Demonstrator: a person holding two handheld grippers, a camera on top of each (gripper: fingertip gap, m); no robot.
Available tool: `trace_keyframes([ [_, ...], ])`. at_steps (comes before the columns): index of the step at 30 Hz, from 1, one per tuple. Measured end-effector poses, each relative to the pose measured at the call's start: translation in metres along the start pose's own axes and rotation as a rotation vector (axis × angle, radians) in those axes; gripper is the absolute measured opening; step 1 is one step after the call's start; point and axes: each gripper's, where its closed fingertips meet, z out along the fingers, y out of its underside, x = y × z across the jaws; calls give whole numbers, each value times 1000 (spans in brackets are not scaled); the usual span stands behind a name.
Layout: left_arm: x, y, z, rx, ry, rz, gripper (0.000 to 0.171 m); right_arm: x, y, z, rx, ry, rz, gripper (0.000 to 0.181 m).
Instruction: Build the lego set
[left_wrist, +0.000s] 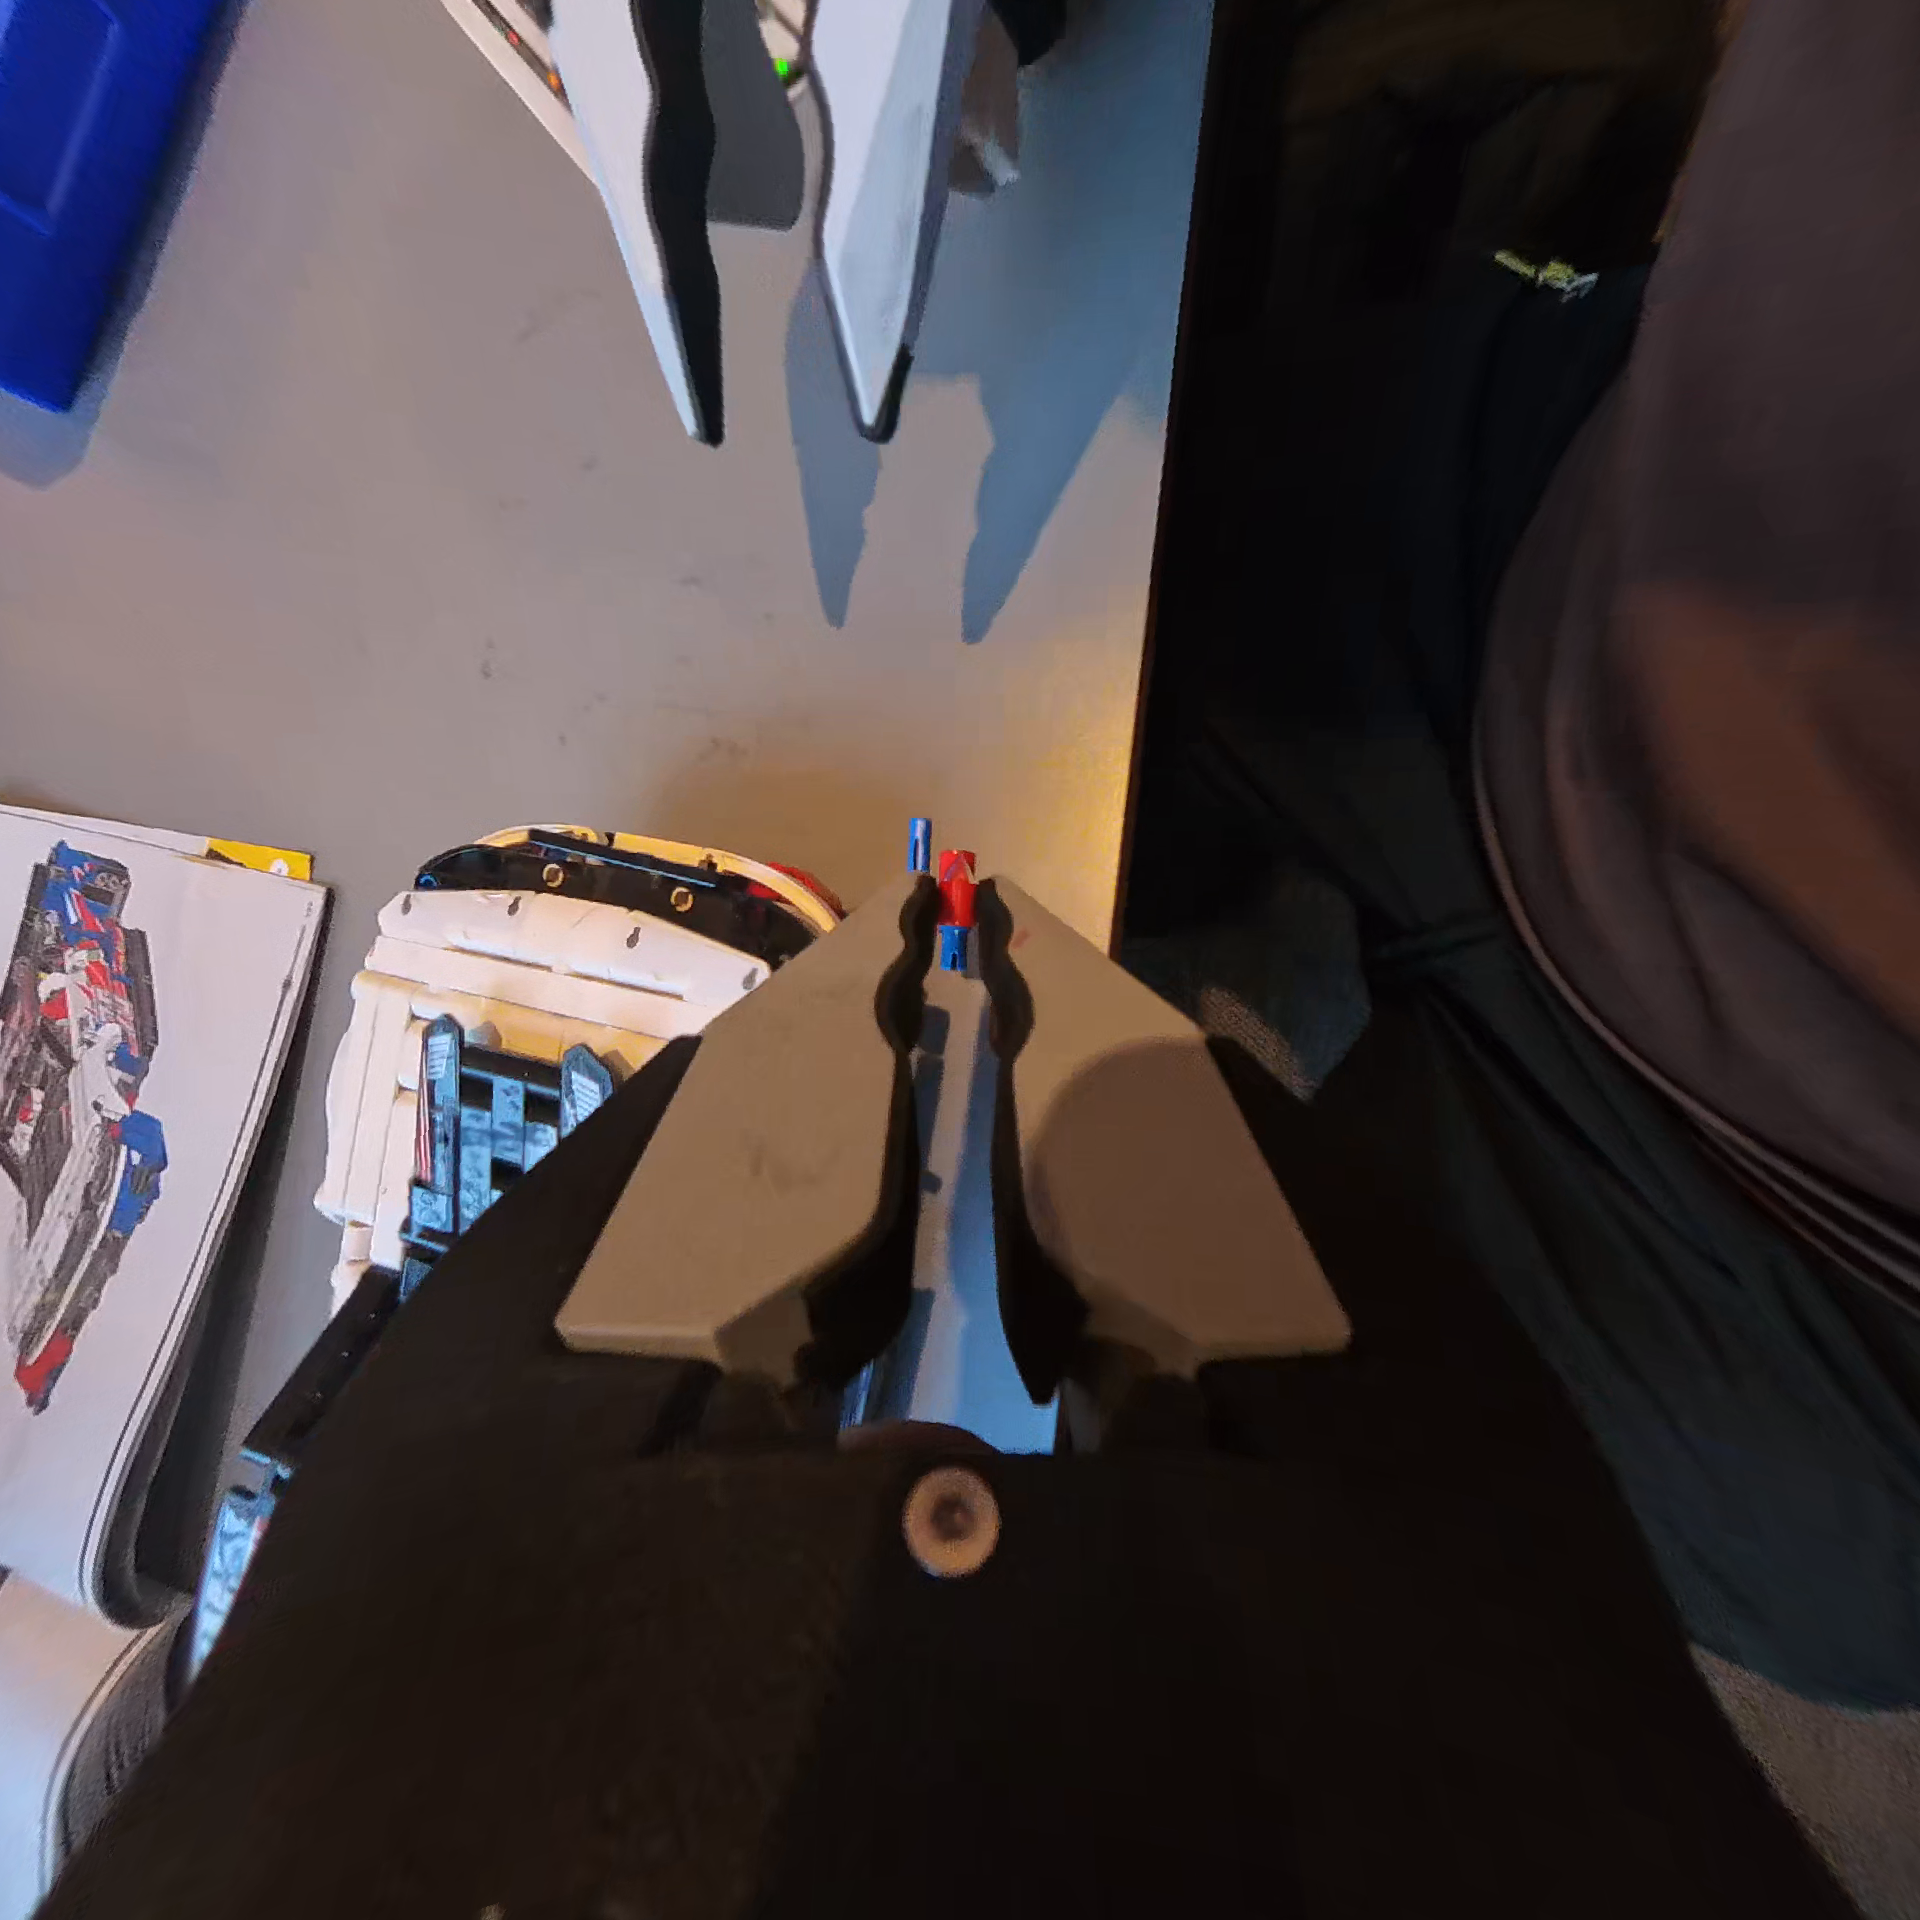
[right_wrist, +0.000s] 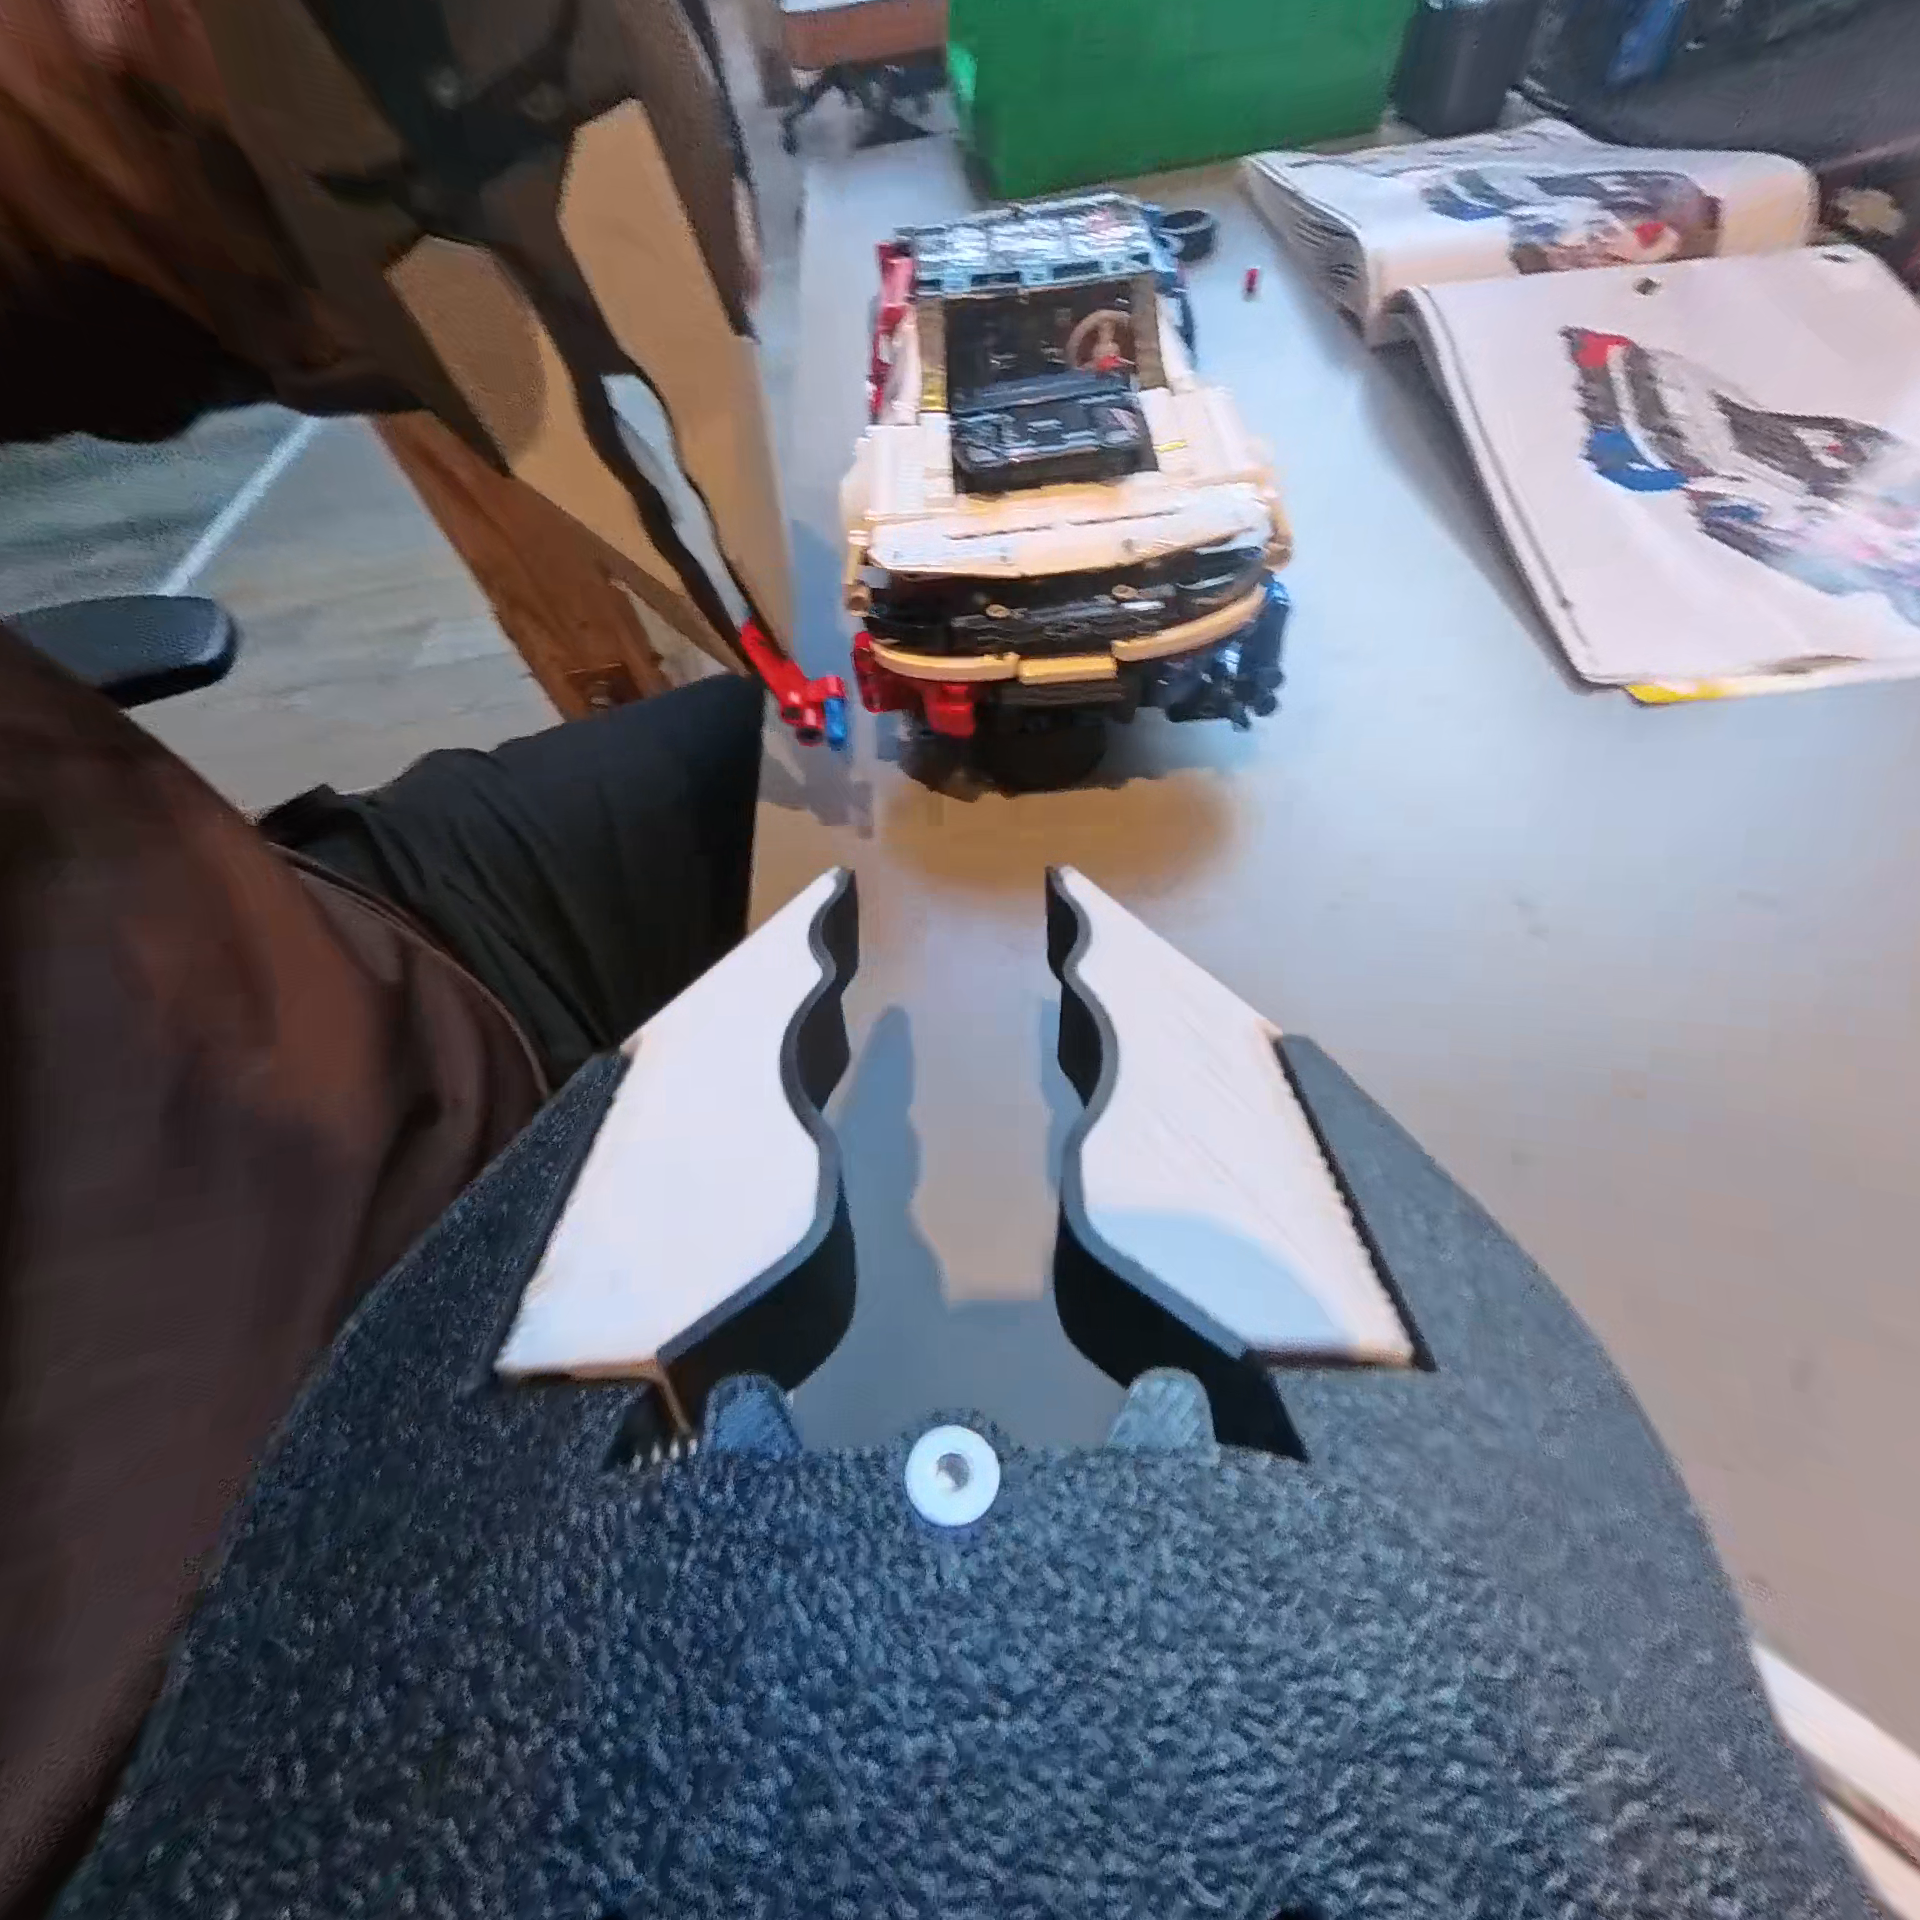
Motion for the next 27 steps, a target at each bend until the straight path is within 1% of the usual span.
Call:
trace_keyframes([
  [4, -2, 3, 2, -26, 31, -19, 5, -9, 3, 11, 5, -76, 60, 38],
  [6, -4, 5, 2, -37, 33, -21, 5, -12, -1, 13, 28, -106, 89, 39],
  [8, -4, 8, 3, -52, 39, -28, 5, -18, -9, 15, 65, -150, 121, 37],
  [9, -4, 9, 3, -55, 45, -28, 6, -18, -8, 19, 56, -152, 125, 34],
  [12, -2, 7, 2, -32, 60, -22, 5, -25, -6, 34, 6, -122, 21, 36],
  [14, -1, 2, 1, 1, 70, -19, 5, -28, -7, 46, -15, -68, -71, 38],
  [17, 0, -2, 0, 28, 78, 2, 5, -34, -10, 59, -19, -28, -167, 35],
  [22, 6, -7, -3, 81, 80, 21, 5, -42, -6, 71, -66, -18, -229, 32],
  [27, 10, -14, -6, 137, 62, 30, 5, -47, -8, 74, -62, -15, -235, 16],
])
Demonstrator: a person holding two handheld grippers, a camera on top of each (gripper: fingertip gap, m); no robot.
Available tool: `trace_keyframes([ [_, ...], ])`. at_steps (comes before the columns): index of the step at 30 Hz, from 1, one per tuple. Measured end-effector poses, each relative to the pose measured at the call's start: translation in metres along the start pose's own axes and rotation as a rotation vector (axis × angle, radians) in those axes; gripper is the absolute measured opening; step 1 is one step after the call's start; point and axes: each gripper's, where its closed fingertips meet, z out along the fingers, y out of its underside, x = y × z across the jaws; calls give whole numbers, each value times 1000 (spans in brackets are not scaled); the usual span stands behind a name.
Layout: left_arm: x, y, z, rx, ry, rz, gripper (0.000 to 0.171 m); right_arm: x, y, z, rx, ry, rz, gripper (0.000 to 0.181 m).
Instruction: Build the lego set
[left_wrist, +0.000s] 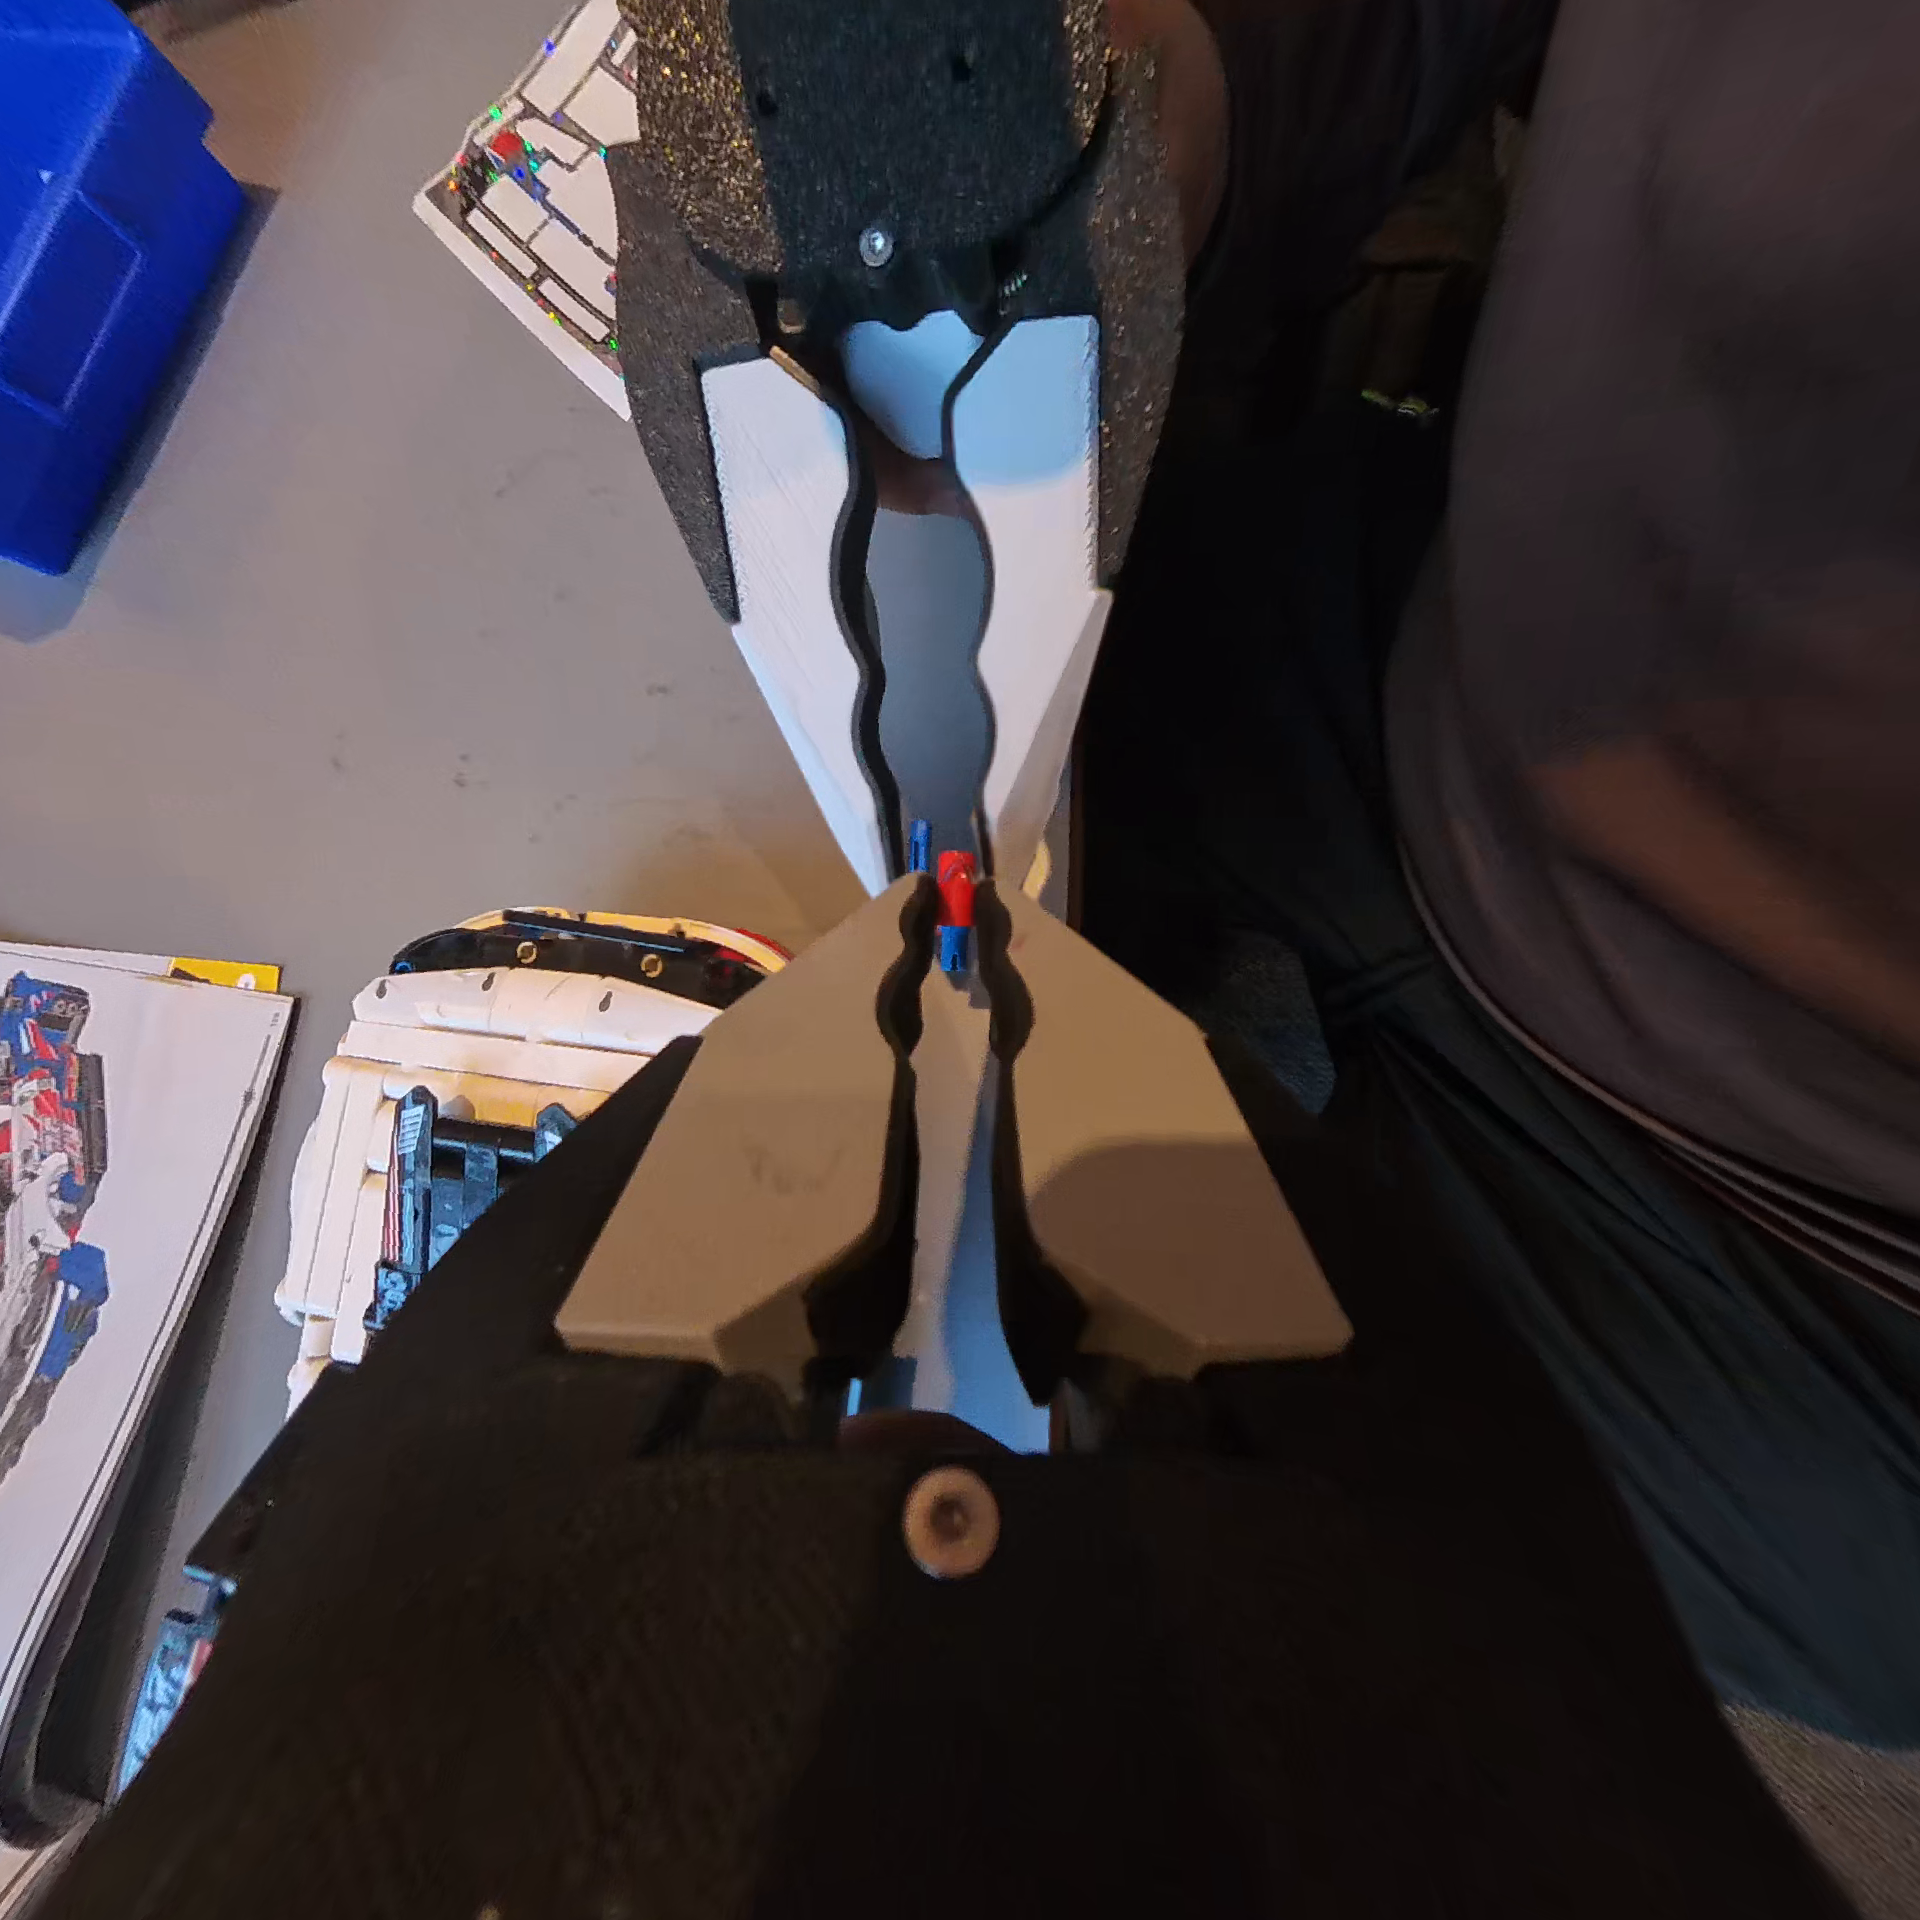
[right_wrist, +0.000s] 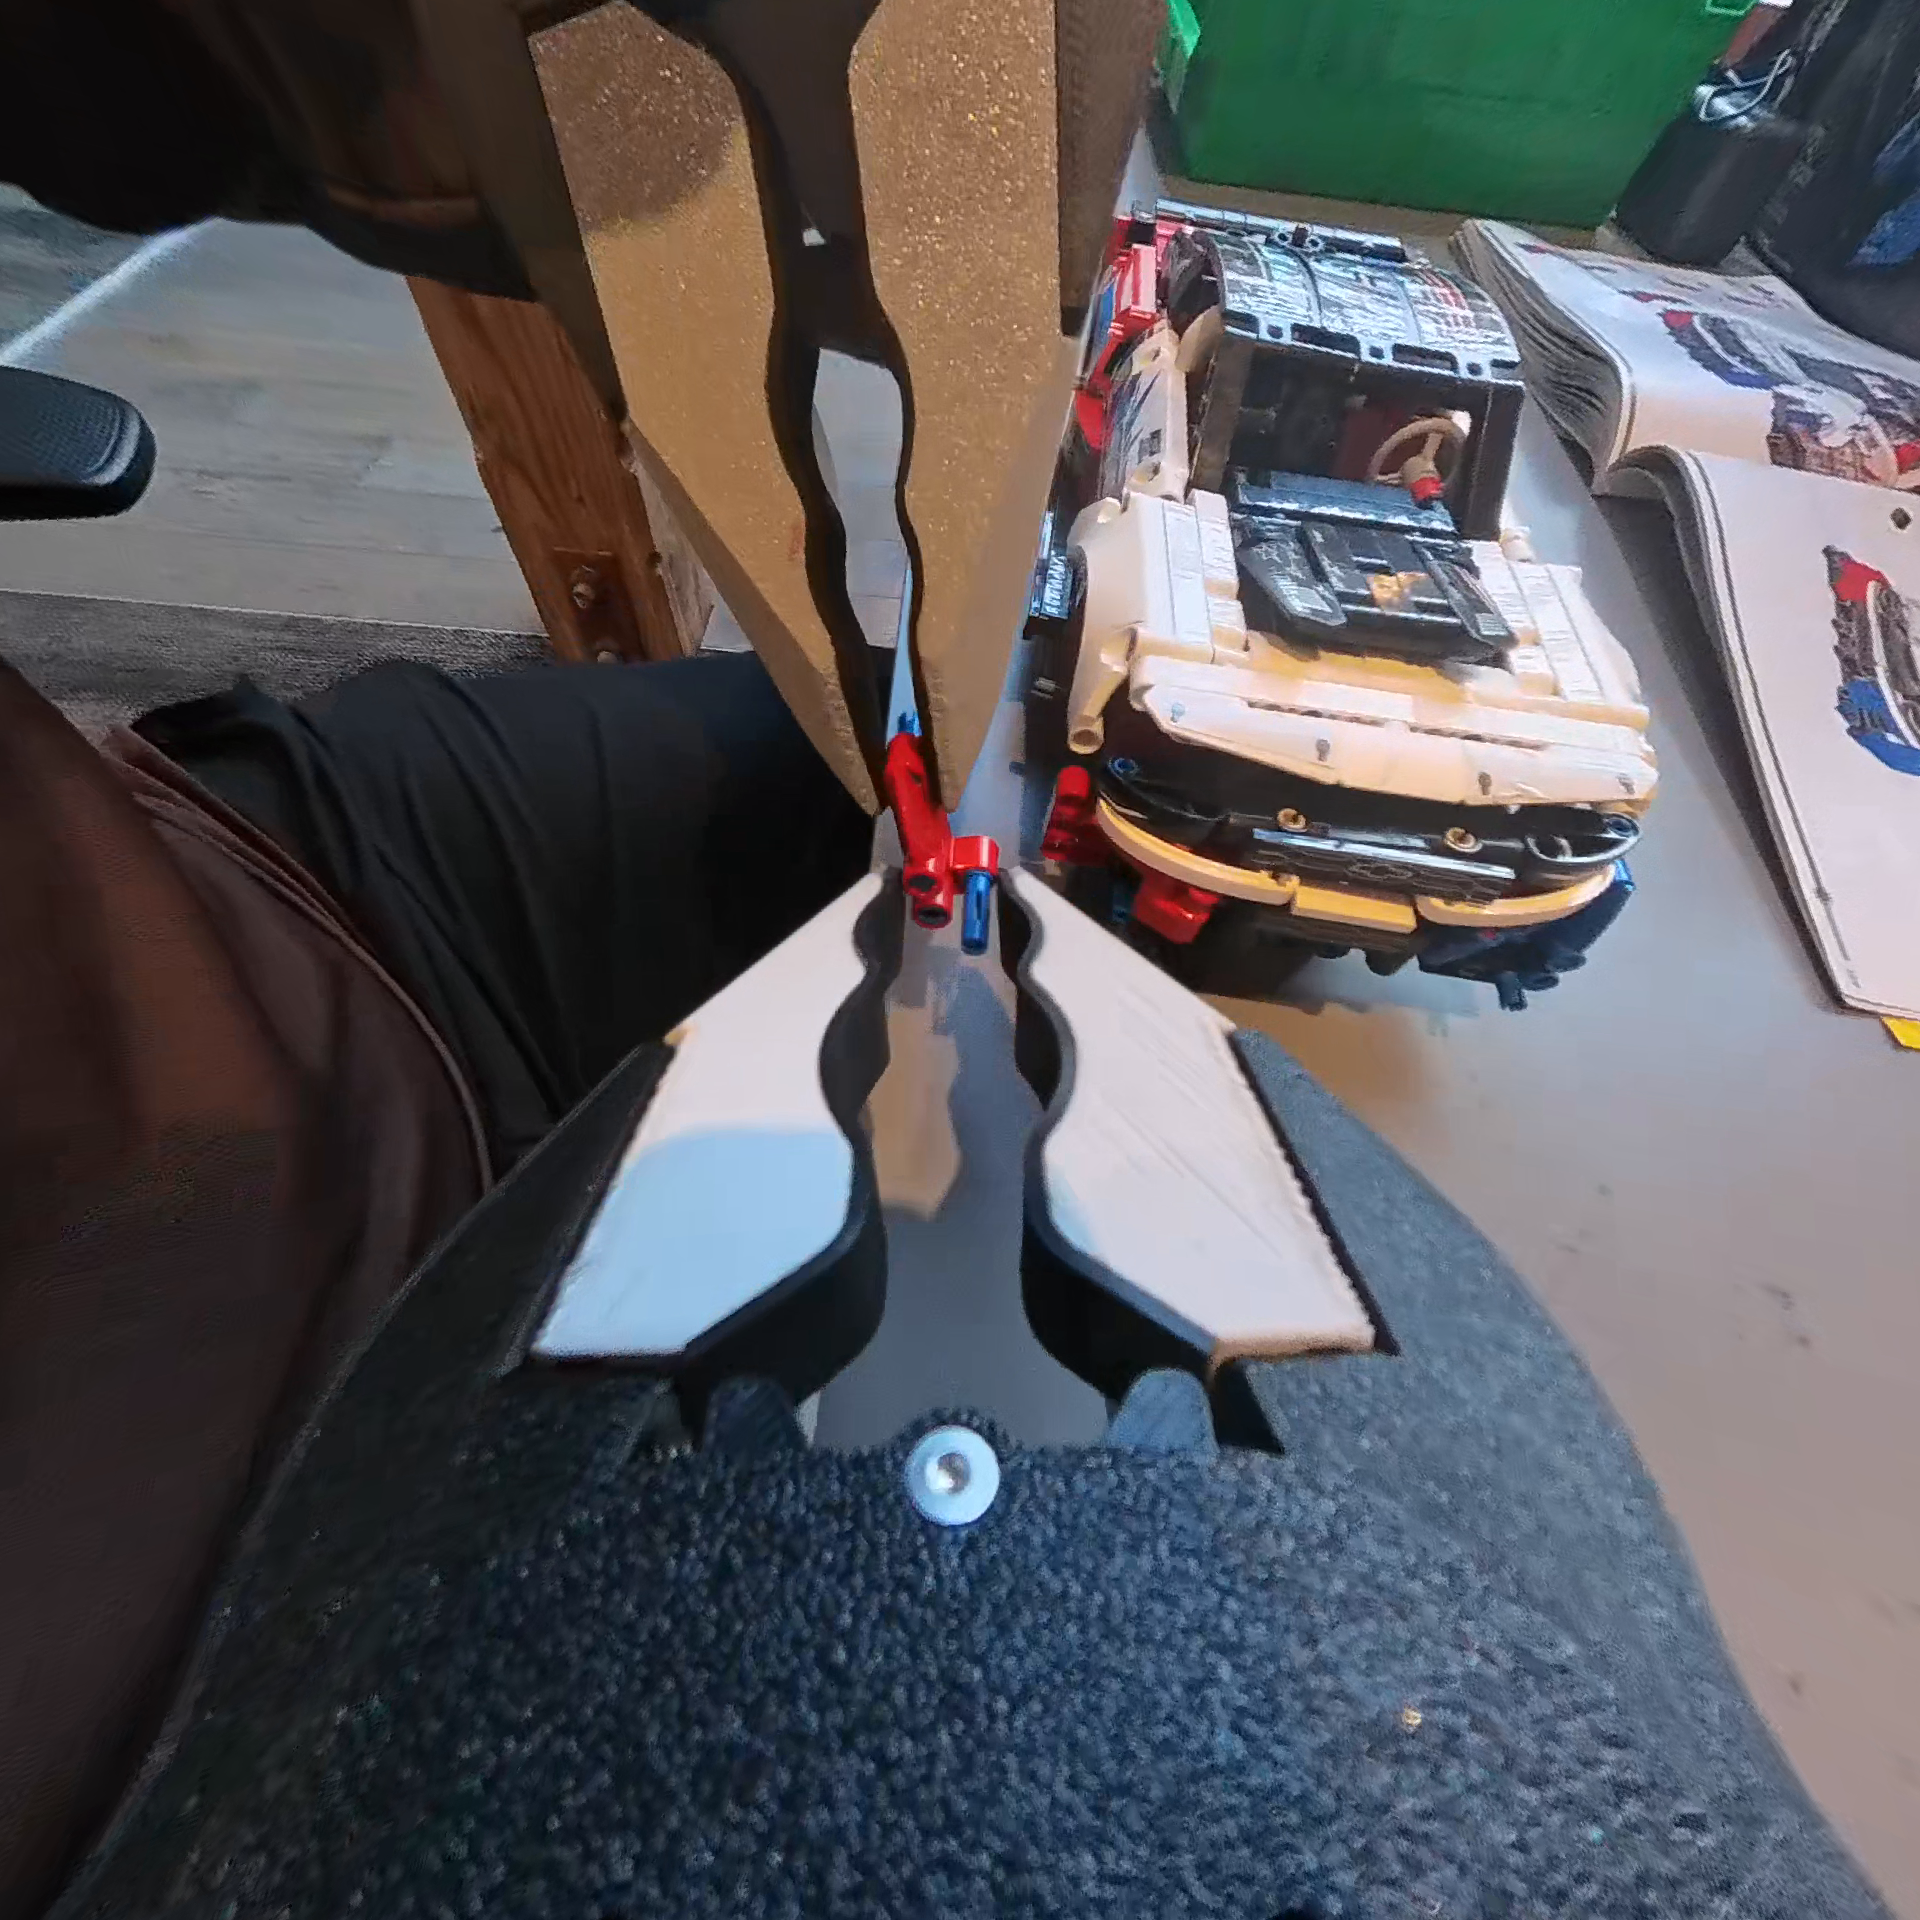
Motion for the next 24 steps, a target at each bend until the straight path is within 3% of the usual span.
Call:
trace_keyframes([
  [6, 3, -5, -7, 92, -19, 0, 5, 0, 3, 4, -40, 22, 21, 25],
  [11, 0, -10, -13, 176, -52, -21, 5, 2, -3, 3, -48, 76, -11, 12],
  [16, -1, -5, -12, 199, -53, -27, 5, -2, -3, 5, -45, 62, 23, 23],
  [24, 0, -5, -11, 214, -64, -13, 5, 2, -3, 6, -37, 61, 77, 14],
])
